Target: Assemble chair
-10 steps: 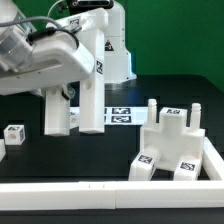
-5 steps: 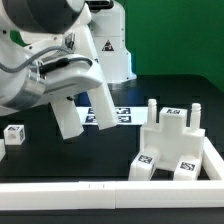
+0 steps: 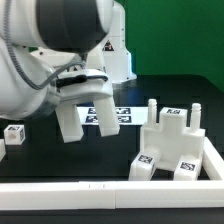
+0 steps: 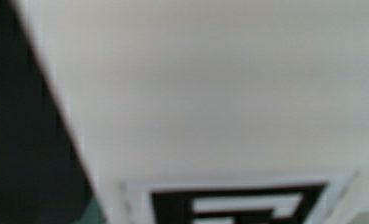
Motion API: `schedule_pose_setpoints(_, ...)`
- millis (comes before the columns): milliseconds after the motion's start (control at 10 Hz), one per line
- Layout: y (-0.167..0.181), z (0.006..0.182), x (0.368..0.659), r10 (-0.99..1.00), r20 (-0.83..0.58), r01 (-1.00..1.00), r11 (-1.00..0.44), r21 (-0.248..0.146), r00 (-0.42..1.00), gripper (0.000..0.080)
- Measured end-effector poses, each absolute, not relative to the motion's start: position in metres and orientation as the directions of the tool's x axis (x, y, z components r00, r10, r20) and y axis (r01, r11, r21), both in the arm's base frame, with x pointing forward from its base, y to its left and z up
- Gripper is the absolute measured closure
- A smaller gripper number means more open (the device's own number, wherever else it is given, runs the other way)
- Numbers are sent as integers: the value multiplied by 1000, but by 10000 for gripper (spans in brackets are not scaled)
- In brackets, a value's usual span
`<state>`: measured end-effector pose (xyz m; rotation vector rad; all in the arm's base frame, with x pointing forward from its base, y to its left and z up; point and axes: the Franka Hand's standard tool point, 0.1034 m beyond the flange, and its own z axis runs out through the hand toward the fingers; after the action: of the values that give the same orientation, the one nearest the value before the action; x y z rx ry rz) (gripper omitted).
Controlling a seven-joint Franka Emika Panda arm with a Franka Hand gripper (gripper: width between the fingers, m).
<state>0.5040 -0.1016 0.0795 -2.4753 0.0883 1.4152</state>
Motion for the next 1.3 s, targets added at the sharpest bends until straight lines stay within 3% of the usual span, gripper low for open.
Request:
schedule_pose_setpoints(400,-110,79,499,99,-862,-169,-964,-207,497,517)
schedule_pose_setpoints(500,-126,81,492,88,-892,-105,-983,-149,443,517)
schedule_pose_setpoints(600,-134,81,492,104,-903,-44,-990,-134,418,517)
schedule_pose_setpoints(800,-138,79,492,216,-874,-11,-970,-245,436,517)
schedule_pose_setpoints(1100,-139,78,491,201,-878,-20,-972,-232,434,517)
schedule_pose_setpoints(1300,-136,72,486,117,-917,-64,-986,-152,382,517)
